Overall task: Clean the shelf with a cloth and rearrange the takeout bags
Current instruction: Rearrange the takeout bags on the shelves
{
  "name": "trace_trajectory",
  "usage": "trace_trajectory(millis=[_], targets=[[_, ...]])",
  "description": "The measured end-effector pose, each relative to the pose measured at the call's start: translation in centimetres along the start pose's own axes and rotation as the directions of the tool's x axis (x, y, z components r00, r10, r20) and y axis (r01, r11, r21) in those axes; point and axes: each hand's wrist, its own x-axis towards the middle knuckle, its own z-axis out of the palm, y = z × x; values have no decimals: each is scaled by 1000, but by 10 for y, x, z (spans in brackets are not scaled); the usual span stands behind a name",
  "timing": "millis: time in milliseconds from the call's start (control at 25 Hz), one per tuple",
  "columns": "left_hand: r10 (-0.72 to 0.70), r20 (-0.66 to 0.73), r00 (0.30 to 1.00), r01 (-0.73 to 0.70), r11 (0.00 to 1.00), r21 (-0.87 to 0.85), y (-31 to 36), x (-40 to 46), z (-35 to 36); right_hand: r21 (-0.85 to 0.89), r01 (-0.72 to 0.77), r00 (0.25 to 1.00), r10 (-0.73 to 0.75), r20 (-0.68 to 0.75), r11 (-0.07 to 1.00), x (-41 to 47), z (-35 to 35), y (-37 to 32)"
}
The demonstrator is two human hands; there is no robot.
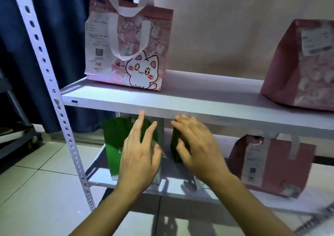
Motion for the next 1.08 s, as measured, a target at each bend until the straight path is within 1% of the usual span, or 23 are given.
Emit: trace_trajectory(millis=[200, 320, 400, 480, 560, 640, 680, 720, 760, 800, 880, 960, 1040, 1080], targets=[[22, 129, 991, -11, 996, -89, 5, -29, 51, -1, -109, 988, 108, 112, 994, -46, 13, 50], [14, 214, 977, 15, 991, -133, 10, -44, 84, 14, -266, 955, 261, 140, 964, -66, 31, 85], [-19, 282, 959, 73, 980, -182, 15, -50, 105, 45, -402, 905, 390, 170, 914, -79, 46, 108], [-78, 343, 936, 162, 961, -223, 21, -49, 125, 117, -527, 844, 501, 193, 842, -87, 60, 129], [-151, 379, 913, 260, 931, -257, 27, -42, 147, 198, -620, 783, 586, 208, 759, -91, 75, 151], [-259, 427, 867, 381, 895, -231, 32, -27, 166, 307, -691, 722, 648, 244, 654, -86, 89, 169], [-326, 439, 837, 438, 881, -179, 33, -18, 175, 348, -710, 700, 666, 257, 612, -80, 97, 177], [-390, 436, 811, 488, 862, -138, 33, -8, 184, 366, -718, 690, 675, 263, 591, -73, 104, 185], [-425, 414, 805, 516, 846, -135, 33, 0, 191, 373, -725, 682, 678, 274, 579, -65, 111, 192], [-424, 390, 817, 519, 836, -179, 32, 6, 195, 388, -737, 668, 684, 292, 554, -56, 116, 196], [-370, 346, 863, 481, 811, -332, 30, 15, 201, 455, -745, 650, 686, 327, 488, -40, 124, 203], [-311, 329, 892, 438, 776, -453, 29, 22, 204, 558, -714, 667, 655, 355, 424, -29, 131, 207], [-290, 321, 902, 421, 758, -498, 27, 26, 208, 647, -683, 687, 602, 408, 340, -25, 133, 208], [-294, 326, 899, 429, 747, -509, 26, 26, 209, 660, -672, 702, 572, 425, 335, -24, 132, 208]])
